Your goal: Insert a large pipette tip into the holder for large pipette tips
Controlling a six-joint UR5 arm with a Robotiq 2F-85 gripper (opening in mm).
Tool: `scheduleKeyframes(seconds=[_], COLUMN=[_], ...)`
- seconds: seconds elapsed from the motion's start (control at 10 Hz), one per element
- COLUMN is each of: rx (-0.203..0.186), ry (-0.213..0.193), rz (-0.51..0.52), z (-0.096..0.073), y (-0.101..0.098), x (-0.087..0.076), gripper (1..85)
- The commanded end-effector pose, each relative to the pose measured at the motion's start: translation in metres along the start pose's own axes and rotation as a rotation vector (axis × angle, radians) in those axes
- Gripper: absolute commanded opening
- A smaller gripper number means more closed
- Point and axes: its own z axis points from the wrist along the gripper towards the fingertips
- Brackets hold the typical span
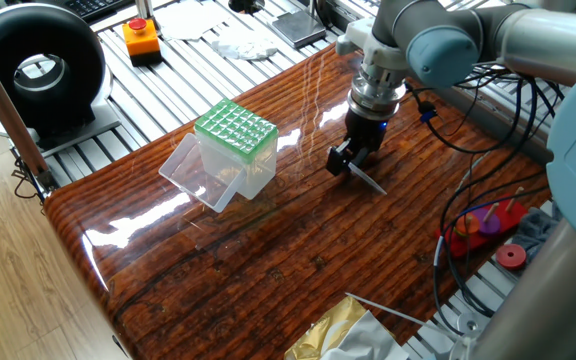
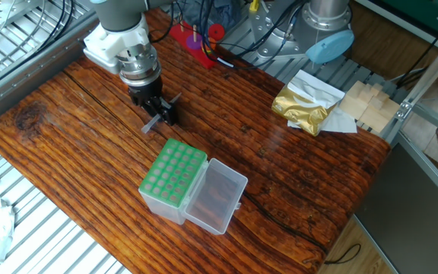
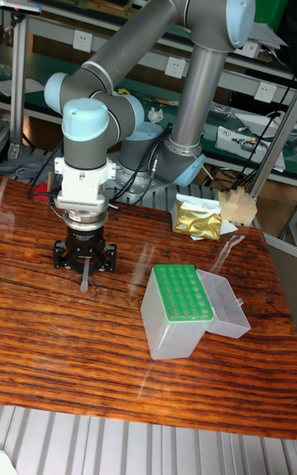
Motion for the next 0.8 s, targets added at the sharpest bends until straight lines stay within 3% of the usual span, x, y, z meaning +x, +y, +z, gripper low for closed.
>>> scheduleKeyframes(seconds=[0.0,0.7], rx=[0.012,0.006], ry=[-0.005,-0.001], rz=[0.026,0.061], z=[-0.0013,-0.0013], y=[-0.0044,-0.0028], x=[-0.0015,-0.0004], gripper=[25.3,22.3])
